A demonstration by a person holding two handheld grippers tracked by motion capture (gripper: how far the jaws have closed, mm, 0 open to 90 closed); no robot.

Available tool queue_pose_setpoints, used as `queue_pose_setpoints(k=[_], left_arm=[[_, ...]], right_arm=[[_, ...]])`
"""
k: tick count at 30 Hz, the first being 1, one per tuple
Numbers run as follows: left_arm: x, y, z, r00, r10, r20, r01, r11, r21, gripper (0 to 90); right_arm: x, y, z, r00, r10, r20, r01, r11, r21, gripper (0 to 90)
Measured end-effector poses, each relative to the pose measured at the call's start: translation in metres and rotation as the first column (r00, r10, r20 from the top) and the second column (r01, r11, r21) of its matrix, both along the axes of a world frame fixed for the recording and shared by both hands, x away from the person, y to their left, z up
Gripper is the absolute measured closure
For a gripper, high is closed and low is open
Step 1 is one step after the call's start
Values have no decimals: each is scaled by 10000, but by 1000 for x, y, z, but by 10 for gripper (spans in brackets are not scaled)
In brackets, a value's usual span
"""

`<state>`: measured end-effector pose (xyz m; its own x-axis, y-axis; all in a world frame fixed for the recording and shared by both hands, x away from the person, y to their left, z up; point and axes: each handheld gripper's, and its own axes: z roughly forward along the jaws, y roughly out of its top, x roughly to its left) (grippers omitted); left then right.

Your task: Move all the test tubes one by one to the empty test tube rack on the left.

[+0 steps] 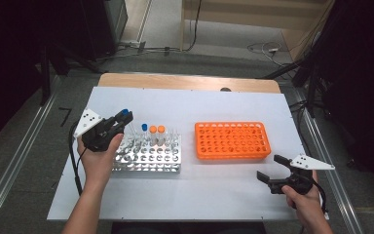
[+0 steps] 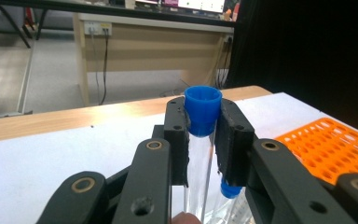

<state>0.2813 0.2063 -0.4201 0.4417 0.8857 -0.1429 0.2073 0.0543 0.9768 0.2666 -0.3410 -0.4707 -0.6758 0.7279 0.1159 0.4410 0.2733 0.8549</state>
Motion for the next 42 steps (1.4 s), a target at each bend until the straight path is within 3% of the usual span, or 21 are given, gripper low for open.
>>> queue_pose_setpoints(k=[10,20,28,36,42], left_arm=[[4,-8,-7,9991,-90,-413,97,9998,168,765],[3,-14,-12,9954,15,-955,55,9973,726,762],[1,-17,-15,9875,176,-1567,24,9920,1261,754],[0,-18,-16,9759,-6,-2180,299,9909,1313,735],[0,-18,-16,9702,-40,-2424,374,9904,1330,710]], right_arm=[[0,-1,0,10000,-25,-6,25,10000,-4,0],[1,-2,0,9999,-112,-7,112,9999,6,0],[1,-2,0,9999,-128,7,128,9999,22,0],[2,-2,-1,10000,-85,8,85,10000,20,0],[2,-2,-1,10000,-90,8,90,10000,26,0]])
